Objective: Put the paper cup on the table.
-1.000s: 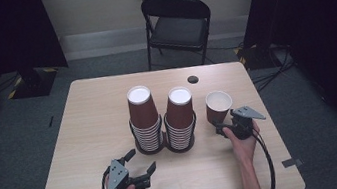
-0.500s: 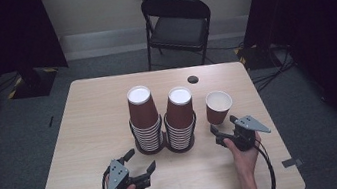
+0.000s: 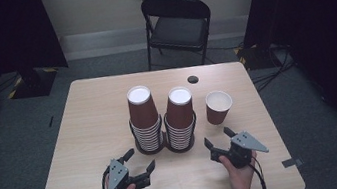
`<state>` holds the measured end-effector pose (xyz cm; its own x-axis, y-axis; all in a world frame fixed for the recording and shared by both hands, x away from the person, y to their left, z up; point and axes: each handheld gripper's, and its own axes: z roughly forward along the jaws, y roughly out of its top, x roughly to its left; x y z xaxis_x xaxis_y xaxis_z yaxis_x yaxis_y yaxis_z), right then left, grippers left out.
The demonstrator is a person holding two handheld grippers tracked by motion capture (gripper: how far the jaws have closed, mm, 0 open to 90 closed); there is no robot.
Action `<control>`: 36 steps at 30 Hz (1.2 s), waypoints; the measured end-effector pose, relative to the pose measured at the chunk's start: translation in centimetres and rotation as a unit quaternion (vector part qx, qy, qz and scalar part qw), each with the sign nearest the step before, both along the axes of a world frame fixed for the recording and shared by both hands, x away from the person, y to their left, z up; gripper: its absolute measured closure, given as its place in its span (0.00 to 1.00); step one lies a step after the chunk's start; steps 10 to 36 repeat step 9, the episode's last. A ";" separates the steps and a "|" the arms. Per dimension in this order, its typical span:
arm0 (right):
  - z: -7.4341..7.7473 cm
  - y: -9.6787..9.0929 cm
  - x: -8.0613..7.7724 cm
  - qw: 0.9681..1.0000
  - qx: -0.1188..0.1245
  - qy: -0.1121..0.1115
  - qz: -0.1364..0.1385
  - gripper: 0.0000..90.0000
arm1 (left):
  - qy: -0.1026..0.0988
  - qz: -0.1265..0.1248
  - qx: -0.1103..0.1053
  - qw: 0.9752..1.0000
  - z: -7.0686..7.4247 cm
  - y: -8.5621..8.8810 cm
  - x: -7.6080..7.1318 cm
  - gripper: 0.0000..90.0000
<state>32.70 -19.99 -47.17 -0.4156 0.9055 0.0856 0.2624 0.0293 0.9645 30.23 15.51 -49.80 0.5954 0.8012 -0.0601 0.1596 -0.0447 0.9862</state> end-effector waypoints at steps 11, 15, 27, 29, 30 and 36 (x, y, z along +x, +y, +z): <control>-1.8 1.1 -1.0 1.000 0.002 0.005 0.006 0.16 | 0.000 0.000 -0.006 1.000 0.0 0.1 0.0 0.18; -1.8 1.1 -1.0 1.000 0.002 0.005 0.006 0.16 | 0.000 0.000 -0.006 1.000 0.0 0.1 0.0 0.18; -1.8 1.1 -1.0 1.000 0.002 0.005 0.006 0.16 | 0.000 0.000 -0.006 1.000 0.0 0.1 0.0 0.18; -1.8 1.1 -1.0 1.000 0.002 0.005 0.006 0.16 | 0.000 0.000 -0.006 1.000 0.0 0.1 0.0 0.18; -1.8 1.1 -1.0 1.000 0.002 0.005 0.006 0.16 | 0.000 0.000 -0.006 1.000 0.0 0.1 0.0 0.18; -1.8 1.1 -1.0 1.000 0.002 0.005 0.006 0.16 | 0.000 0.000 -0.006 1.000 0.0 0.1 0.0 0.18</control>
